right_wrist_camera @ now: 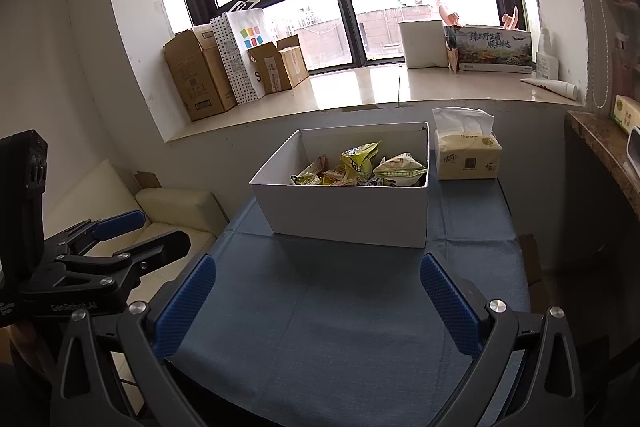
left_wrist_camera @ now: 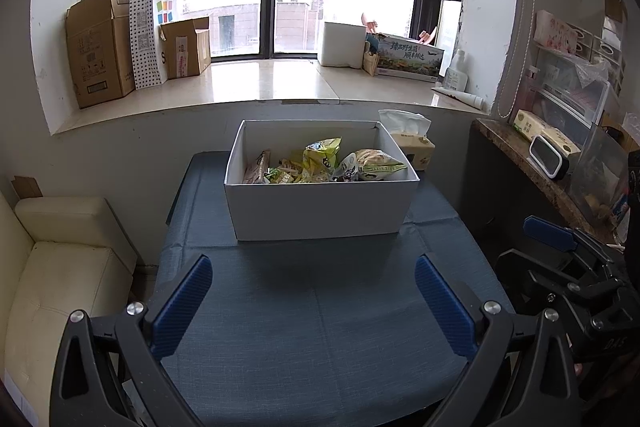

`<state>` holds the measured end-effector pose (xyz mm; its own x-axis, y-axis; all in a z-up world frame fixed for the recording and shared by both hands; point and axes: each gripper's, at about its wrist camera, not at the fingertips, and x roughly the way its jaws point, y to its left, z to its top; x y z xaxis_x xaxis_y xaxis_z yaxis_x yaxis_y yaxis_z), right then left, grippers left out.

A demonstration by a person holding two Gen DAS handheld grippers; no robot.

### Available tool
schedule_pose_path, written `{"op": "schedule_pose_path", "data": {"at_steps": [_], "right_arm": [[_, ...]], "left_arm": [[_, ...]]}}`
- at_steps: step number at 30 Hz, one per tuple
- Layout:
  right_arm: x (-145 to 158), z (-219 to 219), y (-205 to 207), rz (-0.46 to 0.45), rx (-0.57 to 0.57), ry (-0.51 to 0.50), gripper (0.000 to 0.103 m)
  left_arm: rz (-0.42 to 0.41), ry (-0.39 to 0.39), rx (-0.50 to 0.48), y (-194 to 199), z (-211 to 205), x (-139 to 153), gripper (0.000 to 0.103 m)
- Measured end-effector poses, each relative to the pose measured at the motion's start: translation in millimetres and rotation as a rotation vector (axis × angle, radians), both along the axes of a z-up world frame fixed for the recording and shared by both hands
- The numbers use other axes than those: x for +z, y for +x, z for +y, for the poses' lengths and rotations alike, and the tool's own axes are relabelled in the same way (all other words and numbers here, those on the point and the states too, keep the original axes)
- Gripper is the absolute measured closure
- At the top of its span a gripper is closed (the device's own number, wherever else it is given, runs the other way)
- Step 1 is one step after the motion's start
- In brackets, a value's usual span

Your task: Organize snacks

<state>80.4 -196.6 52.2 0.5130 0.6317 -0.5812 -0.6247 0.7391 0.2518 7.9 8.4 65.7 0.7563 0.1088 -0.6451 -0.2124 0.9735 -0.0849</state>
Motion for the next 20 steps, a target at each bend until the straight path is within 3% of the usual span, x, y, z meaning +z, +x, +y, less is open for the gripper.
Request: {"op": "schedule_pose_path", "data": {"at_steps": [20], "right_arm": [[-1.9, 0.4, 0.3, 0.007, -0.003, -0.001, 0.0]], "left_arm": [[0.003, 0.013, 0.004, -0.1, 0.4, -1.2, 0.0]]}}
